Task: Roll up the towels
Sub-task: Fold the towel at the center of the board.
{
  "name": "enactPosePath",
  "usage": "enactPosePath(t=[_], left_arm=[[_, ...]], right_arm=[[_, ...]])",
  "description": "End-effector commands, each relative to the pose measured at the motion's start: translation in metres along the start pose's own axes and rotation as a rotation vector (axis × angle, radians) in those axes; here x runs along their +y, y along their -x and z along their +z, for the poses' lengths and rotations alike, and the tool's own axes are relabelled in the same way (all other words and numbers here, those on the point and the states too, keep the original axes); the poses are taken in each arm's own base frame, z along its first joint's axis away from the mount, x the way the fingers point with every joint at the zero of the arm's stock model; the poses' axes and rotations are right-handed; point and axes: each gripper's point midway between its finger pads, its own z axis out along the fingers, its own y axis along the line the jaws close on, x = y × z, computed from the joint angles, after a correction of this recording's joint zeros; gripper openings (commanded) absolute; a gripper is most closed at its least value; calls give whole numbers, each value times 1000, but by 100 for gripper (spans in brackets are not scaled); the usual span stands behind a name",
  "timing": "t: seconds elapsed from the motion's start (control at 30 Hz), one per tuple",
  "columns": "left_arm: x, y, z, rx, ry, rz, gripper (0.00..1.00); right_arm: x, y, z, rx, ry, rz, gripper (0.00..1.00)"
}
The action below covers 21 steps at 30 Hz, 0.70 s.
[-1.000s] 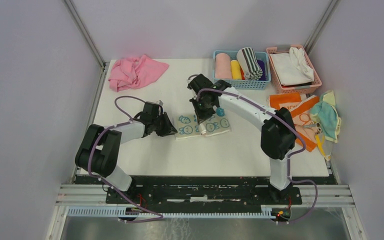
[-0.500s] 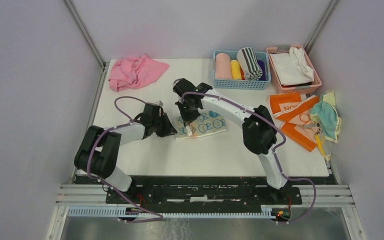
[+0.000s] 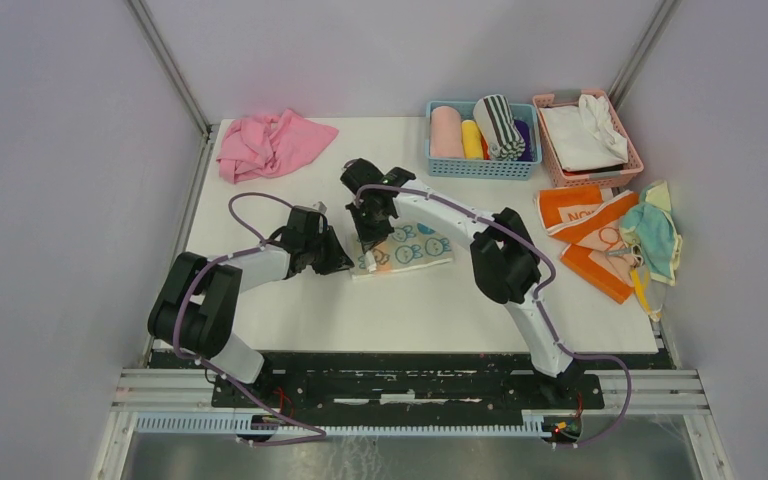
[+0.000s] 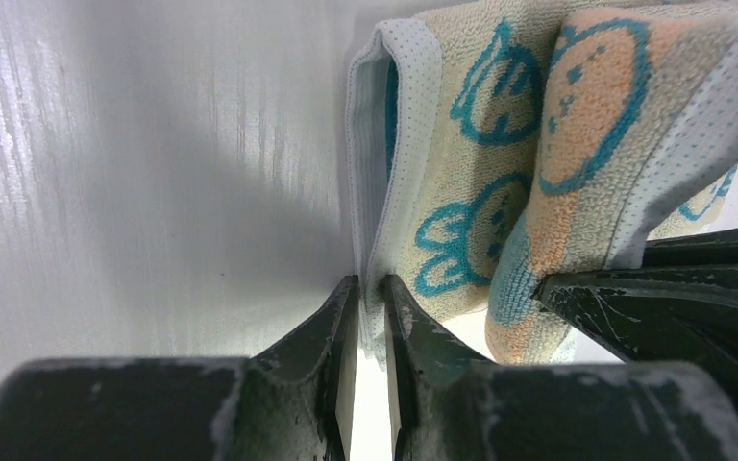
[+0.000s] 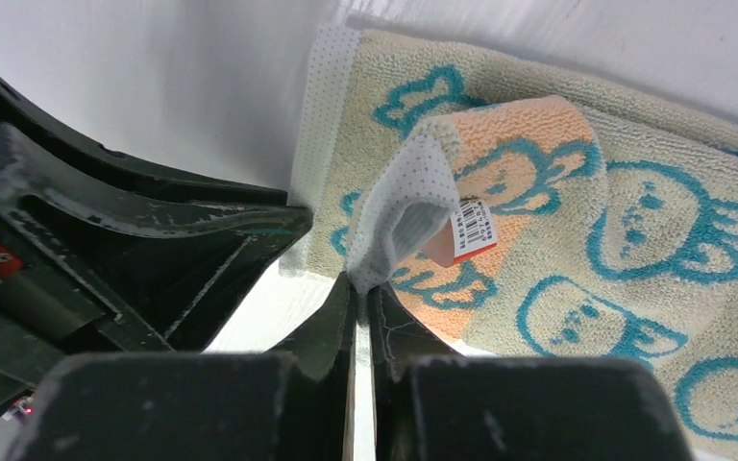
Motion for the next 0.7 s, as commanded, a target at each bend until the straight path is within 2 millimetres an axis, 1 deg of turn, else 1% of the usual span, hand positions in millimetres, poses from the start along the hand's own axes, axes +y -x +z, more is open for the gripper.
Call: enactPosePath(t=[0.0,0.07,0.13,0.23,0.3,0.33,0.37,0.43,0.5,0.6,0.63,0.67], left_arm=[[10,-6,-3,0,48,-6,23],[10,-7,-2,2,48,-5,23],[11,-7,-2,3,52,-5,23],[12,-6,-3,-2,59,-3,24],[12,-5,-4,-9,65,-3,25],[13,-4,-5,-14,69,-3,26],[13,-3,-6,-21,73,-5,27],[14,0,-10,-36,83,-10,31],[14,5,-16,-67,96,-14,34],[17,13,-29,-118,130,-18,41],[17,16,-34,-134,139,-17,44],[17,20,-40,-153,148,-15,46]], right_arm=[[14,21,-1,-59,53,21,10],[16,22,2,-60,58,27,11],[18,22,5,-56,70,30,15],[22,17,12,-24,95,26,20],[26,13,11,-9,122,21,24],[30,12,7,-7,146,16,26],[33,12,2,-15,167,9,29],[41,17,-13,-52,217,-6,35],[44,25,-36,-102,253,-21,42],[37,36,-71,-187,270,-29,48],[31,38,-80,-212,271,-29,49],[20,34,-83,-223,265,-20,49]])
